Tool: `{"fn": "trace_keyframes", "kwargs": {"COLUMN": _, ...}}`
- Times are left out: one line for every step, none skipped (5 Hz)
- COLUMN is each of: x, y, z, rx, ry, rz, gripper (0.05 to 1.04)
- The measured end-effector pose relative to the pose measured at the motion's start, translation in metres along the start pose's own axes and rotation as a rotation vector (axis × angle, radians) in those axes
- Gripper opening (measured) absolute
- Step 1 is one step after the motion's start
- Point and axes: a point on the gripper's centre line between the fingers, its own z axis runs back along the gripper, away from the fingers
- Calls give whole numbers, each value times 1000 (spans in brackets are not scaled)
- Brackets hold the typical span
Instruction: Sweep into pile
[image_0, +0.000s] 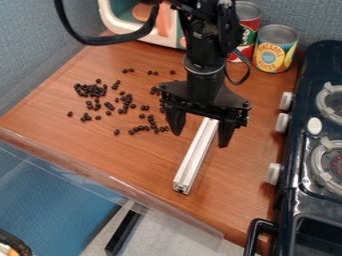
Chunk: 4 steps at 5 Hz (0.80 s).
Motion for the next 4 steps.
{"fn": "trace_keyframes", "kwargs": {"x": -3, "y": 1, "z": -9, "rx": 8, "ry": 28, "rz": 4, "gripper": 1000}}
{"fn": "trace_keyframes", "kwargs": {"x": -5, "y": 3, "z": -24, "rx": 25, "ry": 37, "rz": 4, "gripper": 1000}}
{"fn": "trace_keyframes", "kwargs": {"x": -8, "y": 6, "z": -43, "rx": 45, "ry": 54, "rz": 12, "gripper": 950}}
{"fn": "trace_keyframes", "kwargs": {"x": -11, "y": 15, "z": -58, "rx": 68, "ry": 89, "rz": 34, "gripper": 725}}
